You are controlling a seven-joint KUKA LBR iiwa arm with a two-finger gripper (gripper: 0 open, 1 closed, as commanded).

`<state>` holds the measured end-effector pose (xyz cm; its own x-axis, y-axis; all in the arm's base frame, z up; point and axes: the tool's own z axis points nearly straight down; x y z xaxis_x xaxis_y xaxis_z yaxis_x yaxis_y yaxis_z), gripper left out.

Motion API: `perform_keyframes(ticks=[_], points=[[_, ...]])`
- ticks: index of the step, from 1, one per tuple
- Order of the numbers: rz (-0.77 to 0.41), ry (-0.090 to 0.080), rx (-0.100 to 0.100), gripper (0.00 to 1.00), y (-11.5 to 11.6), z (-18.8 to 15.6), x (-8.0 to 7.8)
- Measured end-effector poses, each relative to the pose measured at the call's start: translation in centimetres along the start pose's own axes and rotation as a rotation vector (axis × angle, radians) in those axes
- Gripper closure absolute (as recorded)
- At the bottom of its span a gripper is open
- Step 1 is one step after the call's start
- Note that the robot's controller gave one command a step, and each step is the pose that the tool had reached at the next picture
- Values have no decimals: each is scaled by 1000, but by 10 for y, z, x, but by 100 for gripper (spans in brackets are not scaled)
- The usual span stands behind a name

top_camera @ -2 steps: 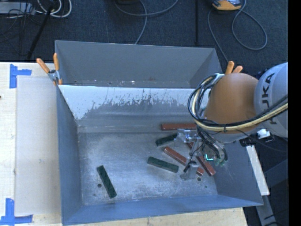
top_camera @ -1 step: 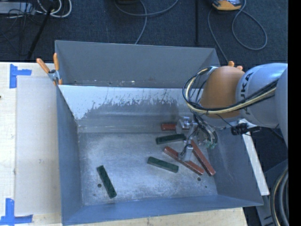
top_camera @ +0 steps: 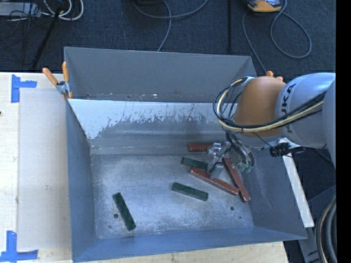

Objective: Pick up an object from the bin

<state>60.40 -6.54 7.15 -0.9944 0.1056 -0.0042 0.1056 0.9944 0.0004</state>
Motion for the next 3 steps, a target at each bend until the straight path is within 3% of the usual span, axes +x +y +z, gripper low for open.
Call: perform_keyframes(ticks=[1, 2, 3], points=[[-1, 2, 0, 0, 0, 1, 1], [-1, 1, 0, 100, 0, 1, 0], [83, 6, 0, 100, -35, 1, 50]])
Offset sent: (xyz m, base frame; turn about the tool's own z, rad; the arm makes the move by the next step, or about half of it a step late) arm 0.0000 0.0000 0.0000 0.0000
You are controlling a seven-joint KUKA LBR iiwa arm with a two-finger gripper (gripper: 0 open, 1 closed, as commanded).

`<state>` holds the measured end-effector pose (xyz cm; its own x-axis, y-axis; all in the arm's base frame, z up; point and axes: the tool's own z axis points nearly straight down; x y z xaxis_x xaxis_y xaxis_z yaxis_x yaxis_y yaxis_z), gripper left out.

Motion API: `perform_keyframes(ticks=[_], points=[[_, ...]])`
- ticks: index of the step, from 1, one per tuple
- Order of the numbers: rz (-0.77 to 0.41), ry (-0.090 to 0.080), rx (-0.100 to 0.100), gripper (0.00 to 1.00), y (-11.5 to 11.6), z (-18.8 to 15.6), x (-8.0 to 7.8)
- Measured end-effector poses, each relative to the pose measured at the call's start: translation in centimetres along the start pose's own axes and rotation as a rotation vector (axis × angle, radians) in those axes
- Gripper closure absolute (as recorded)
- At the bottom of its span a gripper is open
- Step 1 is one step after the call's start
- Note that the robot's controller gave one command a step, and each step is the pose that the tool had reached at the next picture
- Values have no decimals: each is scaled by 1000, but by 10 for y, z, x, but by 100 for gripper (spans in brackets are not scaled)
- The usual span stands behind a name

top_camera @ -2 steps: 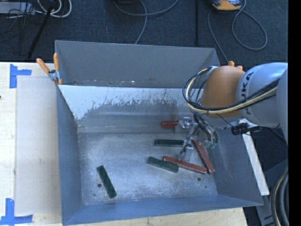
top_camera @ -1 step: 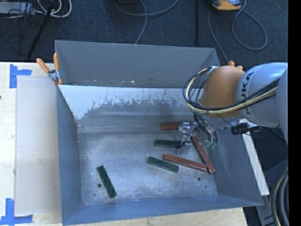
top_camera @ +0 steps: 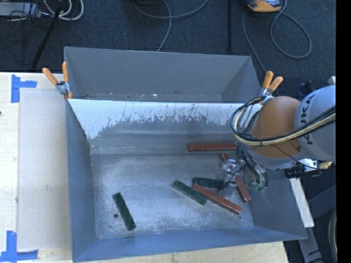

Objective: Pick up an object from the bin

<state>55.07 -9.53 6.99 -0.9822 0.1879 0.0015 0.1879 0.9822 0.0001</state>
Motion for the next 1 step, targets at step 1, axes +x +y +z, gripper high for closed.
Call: perform_keyframes(ticks=[1], points=[[-4, -10, -1, 100, -4, -145, -2]])
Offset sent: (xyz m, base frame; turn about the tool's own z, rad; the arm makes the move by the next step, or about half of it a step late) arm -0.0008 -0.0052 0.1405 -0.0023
